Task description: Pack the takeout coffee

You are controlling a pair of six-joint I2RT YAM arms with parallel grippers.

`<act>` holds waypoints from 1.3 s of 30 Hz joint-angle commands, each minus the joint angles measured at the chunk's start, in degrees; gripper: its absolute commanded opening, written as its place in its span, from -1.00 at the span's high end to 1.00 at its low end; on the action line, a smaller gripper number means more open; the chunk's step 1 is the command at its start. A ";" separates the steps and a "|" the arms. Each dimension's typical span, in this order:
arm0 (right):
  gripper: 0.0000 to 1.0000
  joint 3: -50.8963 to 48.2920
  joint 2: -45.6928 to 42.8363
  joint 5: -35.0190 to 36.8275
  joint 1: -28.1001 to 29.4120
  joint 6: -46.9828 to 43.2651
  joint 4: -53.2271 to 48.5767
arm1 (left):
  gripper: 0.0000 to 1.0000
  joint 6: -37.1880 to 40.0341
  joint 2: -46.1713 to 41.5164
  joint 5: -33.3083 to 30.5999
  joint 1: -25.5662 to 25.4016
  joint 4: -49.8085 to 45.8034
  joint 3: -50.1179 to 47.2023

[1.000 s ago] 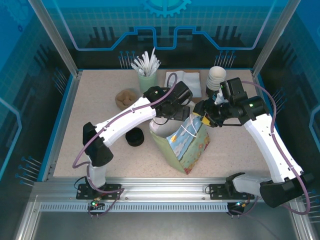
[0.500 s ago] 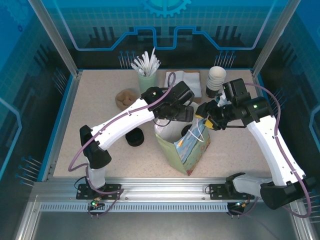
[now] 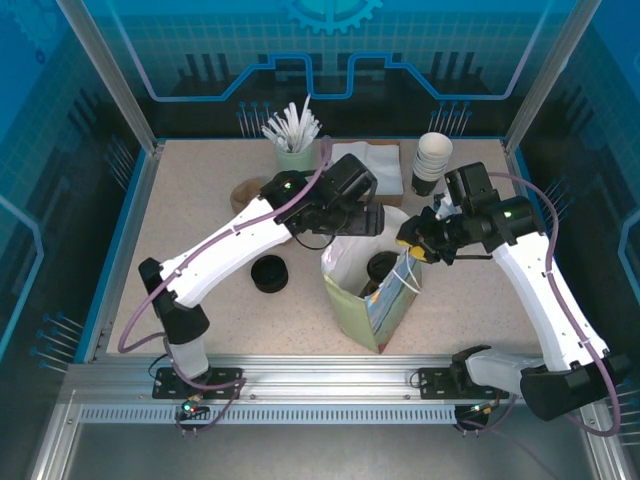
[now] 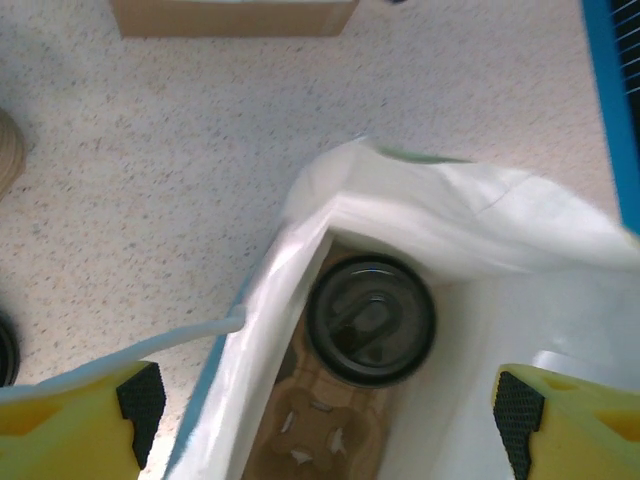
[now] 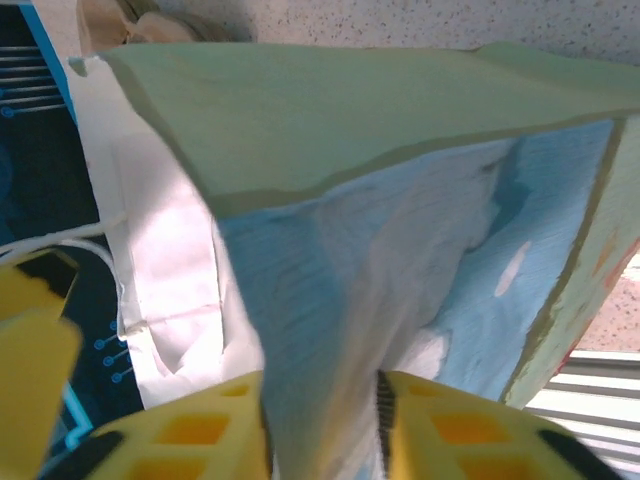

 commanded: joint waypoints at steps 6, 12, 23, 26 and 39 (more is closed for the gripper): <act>0.77 -2.39 -0.77 -2.68 -0.85 -3.26 5.34 | -0.74 0.40 -8.83 1.06 -0.06 10.07 -2.32; 0.96 -5.91 -1.31 -9.27 -1.13 -6.36 16.23 | -0.75 2.67 -13.31 0.21 1.66 13.53 -4.22; 1.00 -2.33 5.55 -19.49 -1.22 -16.79 25.47 | -0.75 5.21 -20.65 -1.22 8.64 12.66 -10.51; 1.00 -1.63 7.24 -21.84 -1.26 -18.53 27.28 | -0.76 5.62 -21.72 -1.17 10.68 12.04 -11.00; 1.00 5.29 18.71 -27.56 -1.04 -21.39 29.18 | -0.76 5.67 -21.99 -1.31 18.28 9.40 -11.12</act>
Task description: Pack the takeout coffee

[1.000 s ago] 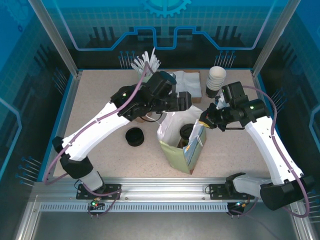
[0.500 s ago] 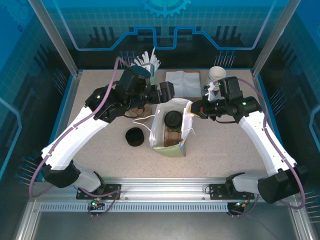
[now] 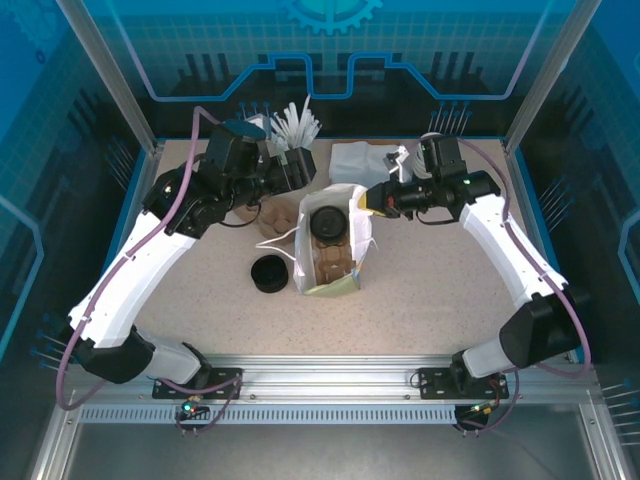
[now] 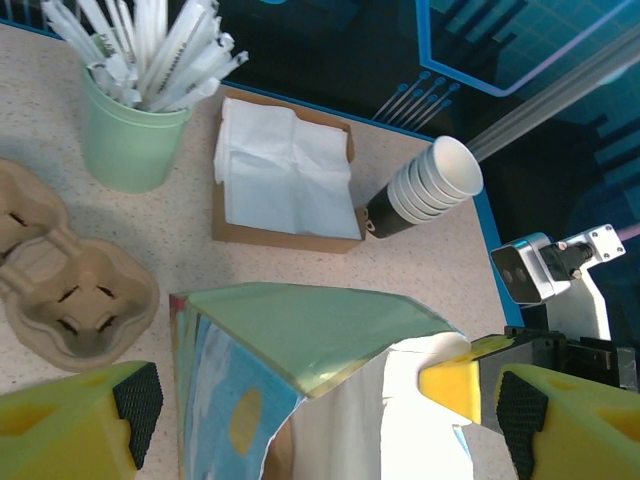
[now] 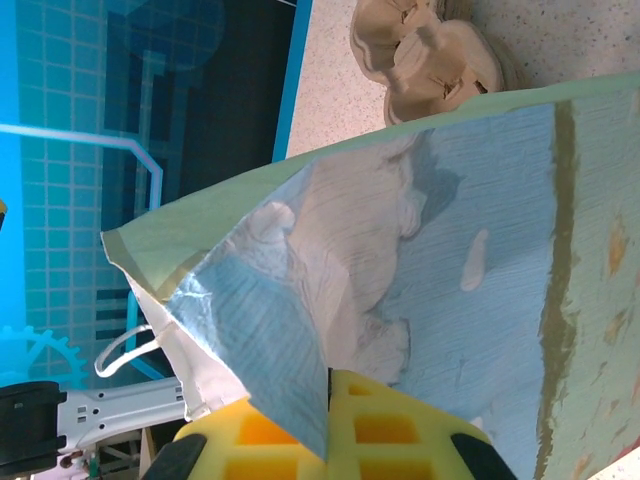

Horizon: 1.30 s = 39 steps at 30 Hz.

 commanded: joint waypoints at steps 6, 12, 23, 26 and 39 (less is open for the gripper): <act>0.97 5.81 6.75 -3.49 -0.02 -0.78 0.78 | -0.76 1.14 0.54 -0.45 2.75 -2.27 0.63; 0.96 8.90 10.91 -2.83 0.28 1.75 -1.98 | -0.76 1.07 1.68 0.15 3.55 -3.05 0.99; 0.57 8.18 12.44 -1.56 0.42 2.35 -4.75 | -0.77 -1.82 5.73 -0.43 7.58 -6.37 4.13; 0.36 9.01 12.85 -1.59 0.46 1.70 -6.04 | -0.77 -1.84 6.63 -0.23 9.21 -6.07 4.68; -0.43 25.72 12.20 1.23 -4.12 -8.57 -28.54 | -0.77 5.55 10.46 1.10 14.88 -1.21 9.30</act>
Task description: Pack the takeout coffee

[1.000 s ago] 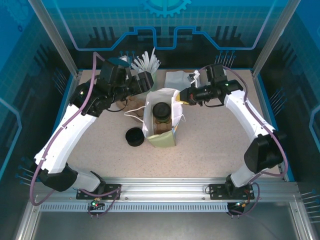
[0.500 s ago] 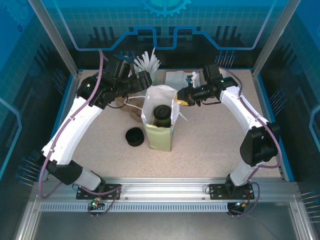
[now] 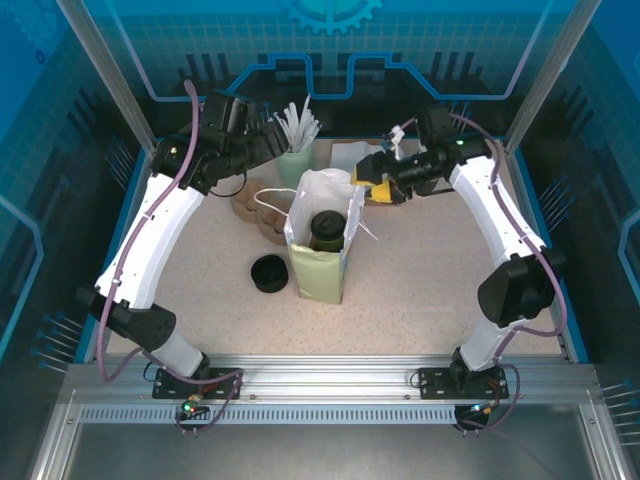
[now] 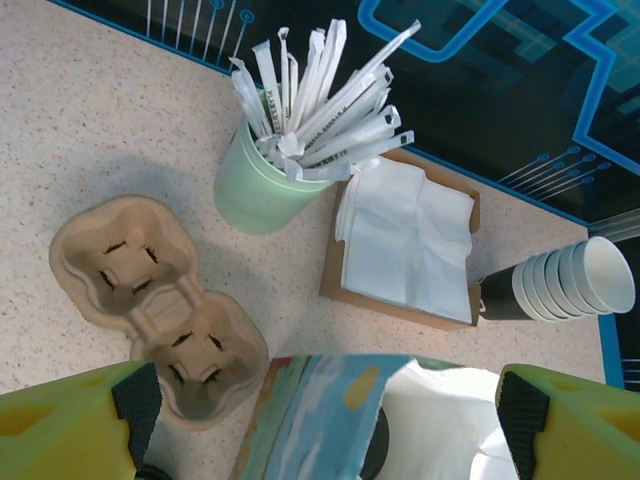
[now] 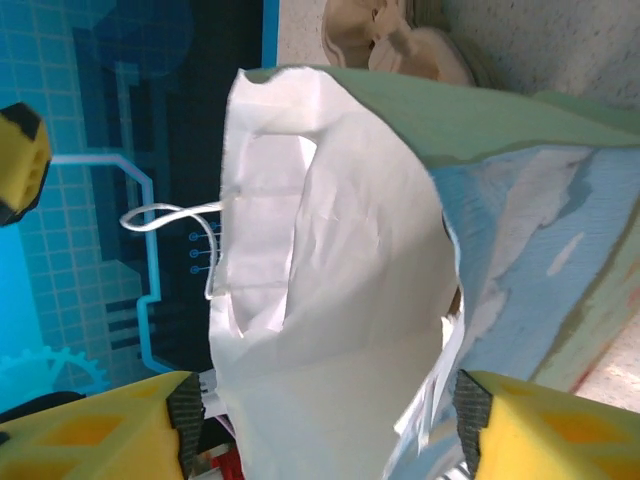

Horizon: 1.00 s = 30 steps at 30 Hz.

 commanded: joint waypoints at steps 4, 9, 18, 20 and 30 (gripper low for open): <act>-0.44 2.75 -5.53 2.92 -3.37 -4.09 -9.88 | -0.77 7.72 -1.93 -0.94 2.15 8.37 -1.92; -0.43 3.35 -11.03 4.51 -4.84 -5.20 -9.47 | -0.75 6.99 -4.64 -2.17 5.04 15.59 -8.20; -0.37 -9.00 -26.16 7.91 -6.50 -3.29 0.27 | -0.75 10.50 -8.16 -2.49 6.15 29.40 -19.18; -0.37 -12.78 -29.97 8.54 -6.47 -2.97 2.25 | -0.78 10.93 -8.58 -2.26 6.32 31.39 -20.98; -0.35 -26.56 -45.17 9.37 -6.60 -2.45 5.57 | -0.81 10.21 -6.43 0.25 6.84 34.00 -22.22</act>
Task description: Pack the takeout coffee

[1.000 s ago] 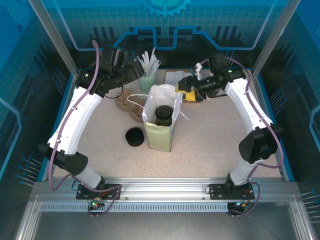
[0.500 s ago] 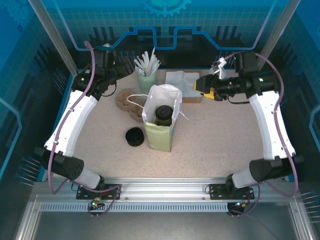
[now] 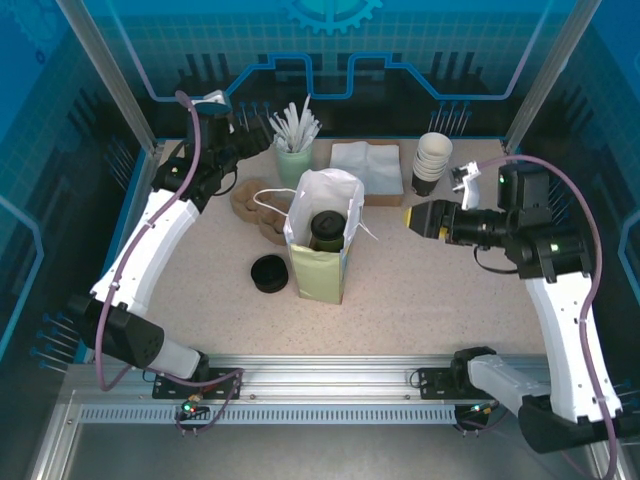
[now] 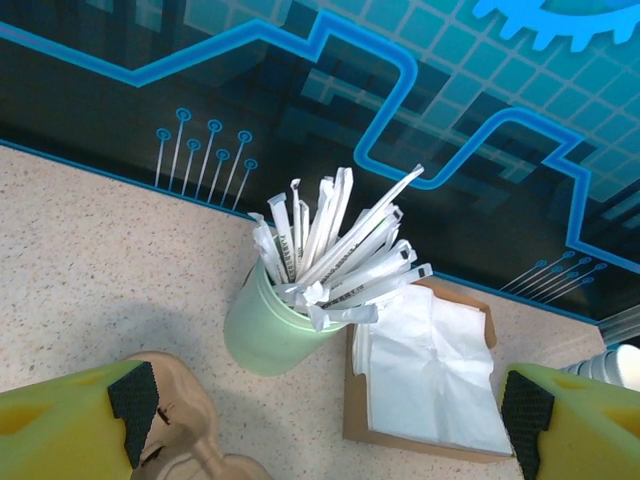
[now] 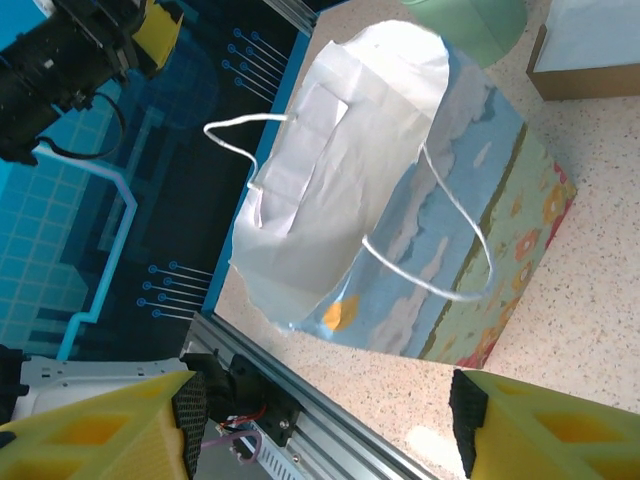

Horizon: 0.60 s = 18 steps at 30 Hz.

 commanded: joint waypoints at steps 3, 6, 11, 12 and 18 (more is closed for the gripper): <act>-0.34 -4.04 -4.14 -0.21 -0.64 1.07 2.51 | -0.83 0.53 2.68 2.66 1.86 0.83 2.00; -0.32 -5.76 -5.07 -1.65 -0.63 2.35 3.71 | -0.83 -0.38 5.36 5.46 4.08 -0.08 3.76; -0.31 -6.85 -4.58 -1.88 -0.64 2.20 4.18 | -0.84 -2.73 9.89 9.49 8.31 0.96 5.46; -0.30 -7.30 -4.29 -2.02 -0.58 2.33 4.56 | -0.84 -3.00 11.18 10.27 9.20 1.06 6.10; -0.25 -11.97 -4.86 -0.82 -0.31 4.18 9.67 | -0.73 -2.33 19.43 15.57 11.74 1.68 11.82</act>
